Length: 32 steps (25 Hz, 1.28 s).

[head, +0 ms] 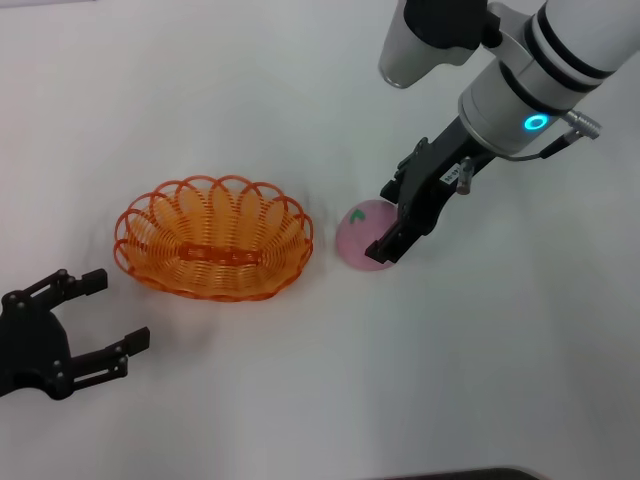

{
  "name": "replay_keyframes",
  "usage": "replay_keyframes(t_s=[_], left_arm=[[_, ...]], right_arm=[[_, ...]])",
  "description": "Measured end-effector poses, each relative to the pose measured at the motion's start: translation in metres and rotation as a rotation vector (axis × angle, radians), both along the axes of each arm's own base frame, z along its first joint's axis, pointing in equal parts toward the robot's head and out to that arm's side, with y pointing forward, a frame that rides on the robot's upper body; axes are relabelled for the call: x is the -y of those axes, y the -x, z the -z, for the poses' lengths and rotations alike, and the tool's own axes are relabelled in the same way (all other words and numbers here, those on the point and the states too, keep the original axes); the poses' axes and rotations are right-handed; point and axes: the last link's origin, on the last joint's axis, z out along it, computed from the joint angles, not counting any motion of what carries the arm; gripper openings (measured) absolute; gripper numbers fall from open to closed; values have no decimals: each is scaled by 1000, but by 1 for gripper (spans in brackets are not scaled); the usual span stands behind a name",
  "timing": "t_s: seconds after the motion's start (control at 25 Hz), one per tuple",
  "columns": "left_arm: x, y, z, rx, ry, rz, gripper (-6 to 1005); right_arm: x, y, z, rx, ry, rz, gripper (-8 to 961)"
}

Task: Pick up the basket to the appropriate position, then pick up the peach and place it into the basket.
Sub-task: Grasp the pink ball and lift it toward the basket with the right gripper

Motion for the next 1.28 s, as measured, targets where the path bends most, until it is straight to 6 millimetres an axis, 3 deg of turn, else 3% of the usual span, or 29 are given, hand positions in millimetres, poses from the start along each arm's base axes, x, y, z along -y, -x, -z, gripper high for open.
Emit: replay_keyframes(t_s=[0.76, 1.2, 1.28], left_arm=[[-1, -1, 0, -1, 0, 4, 876], [-2, -1, 0, -1, 0, 5, 875], [-2, -1, 0, -1, 0, 6, 875]], right_arm=[[-2, -5, 8, 16, -16, -5, 820], [-3, -4, 9, 16, -20, -8, 599], [-3, -4, 8, 15, -20, -9, 354]])
